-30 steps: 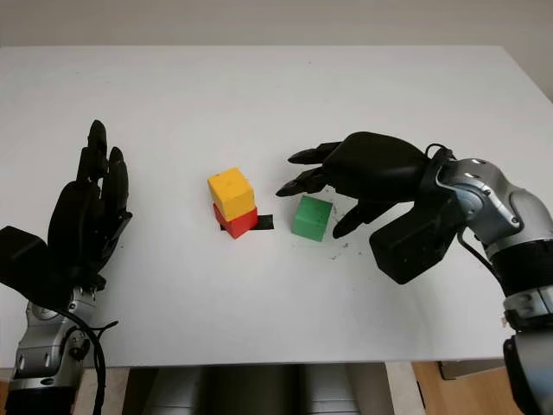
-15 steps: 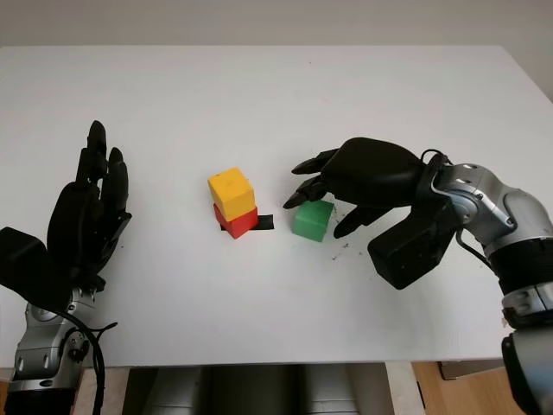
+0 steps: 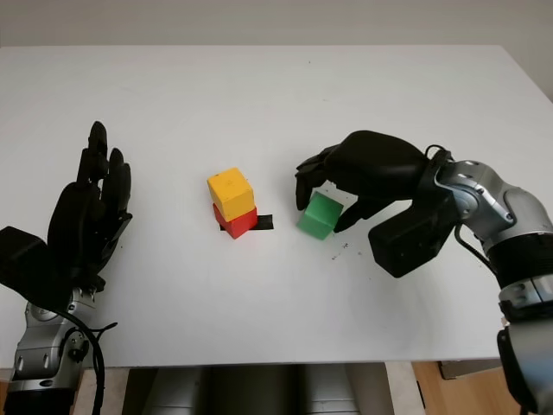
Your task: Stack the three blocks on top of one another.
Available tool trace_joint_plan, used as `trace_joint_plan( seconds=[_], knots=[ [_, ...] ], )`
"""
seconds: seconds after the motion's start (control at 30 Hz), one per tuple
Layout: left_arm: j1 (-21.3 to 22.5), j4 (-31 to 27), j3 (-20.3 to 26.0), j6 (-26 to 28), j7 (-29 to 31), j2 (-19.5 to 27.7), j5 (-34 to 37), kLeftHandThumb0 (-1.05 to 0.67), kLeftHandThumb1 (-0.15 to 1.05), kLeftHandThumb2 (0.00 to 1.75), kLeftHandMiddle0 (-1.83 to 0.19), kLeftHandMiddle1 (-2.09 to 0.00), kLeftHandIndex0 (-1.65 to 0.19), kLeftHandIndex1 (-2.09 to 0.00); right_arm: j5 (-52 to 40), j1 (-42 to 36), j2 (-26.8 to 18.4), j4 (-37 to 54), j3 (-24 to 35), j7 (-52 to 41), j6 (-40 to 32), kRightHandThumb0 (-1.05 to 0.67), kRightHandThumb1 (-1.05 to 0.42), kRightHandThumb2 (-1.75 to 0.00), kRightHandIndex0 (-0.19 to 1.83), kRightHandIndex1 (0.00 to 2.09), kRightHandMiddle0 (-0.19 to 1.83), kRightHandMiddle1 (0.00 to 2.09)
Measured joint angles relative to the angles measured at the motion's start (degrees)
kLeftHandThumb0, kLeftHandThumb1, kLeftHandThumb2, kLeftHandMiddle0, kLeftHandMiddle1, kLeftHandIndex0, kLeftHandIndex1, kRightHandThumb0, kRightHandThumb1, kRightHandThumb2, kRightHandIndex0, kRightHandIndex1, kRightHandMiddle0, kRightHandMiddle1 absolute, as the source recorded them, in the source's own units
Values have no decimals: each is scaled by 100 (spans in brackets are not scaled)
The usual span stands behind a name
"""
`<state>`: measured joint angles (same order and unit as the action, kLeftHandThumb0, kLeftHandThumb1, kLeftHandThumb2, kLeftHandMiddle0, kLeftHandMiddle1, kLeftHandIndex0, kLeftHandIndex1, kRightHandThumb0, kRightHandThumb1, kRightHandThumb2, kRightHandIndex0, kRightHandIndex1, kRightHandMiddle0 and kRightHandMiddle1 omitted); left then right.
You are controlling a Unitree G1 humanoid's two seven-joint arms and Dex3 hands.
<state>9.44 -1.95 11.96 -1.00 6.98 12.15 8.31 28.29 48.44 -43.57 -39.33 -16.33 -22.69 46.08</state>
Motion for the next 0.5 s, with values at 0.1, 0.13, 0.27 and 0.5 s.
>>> trace_joint_plan(
  seconds=[0.1, 0.13, 0.27, 0.5],
  knots=[
    [0, 0, -4, -2, -21, -7, -3, -81, 105, 43, 19, 0, 19, 0, -616, 108, 112, -99, 170, -517, -547, -34, -90, -5, 47, 4, 46, 132],
    [0, 0, -4, -3, -27, -11, -3, -80, 105, 43, 19, 0, 19, 0, -780, 153, 148, -136, 225, -649, -701, -36, -89, -5, 48, 4, 46, 132],
    [-1, 0, -12, -3, -43, -24, -3, -80, 105, 43, 19, 0, 19, 0, -1332, 308, 366, -358, 445, -1024, -1196, -39, -90, -5, 48, 4, 45, 140],
    [-2, 0, -14, -3, -46, -46, 7, -80, 105, 42, 19, 0, 19, 0, -2020, 488, 659, -350, 705, -1750, -2321, -42, -92, -6, 42, 1, 38, 153]
  ],
)
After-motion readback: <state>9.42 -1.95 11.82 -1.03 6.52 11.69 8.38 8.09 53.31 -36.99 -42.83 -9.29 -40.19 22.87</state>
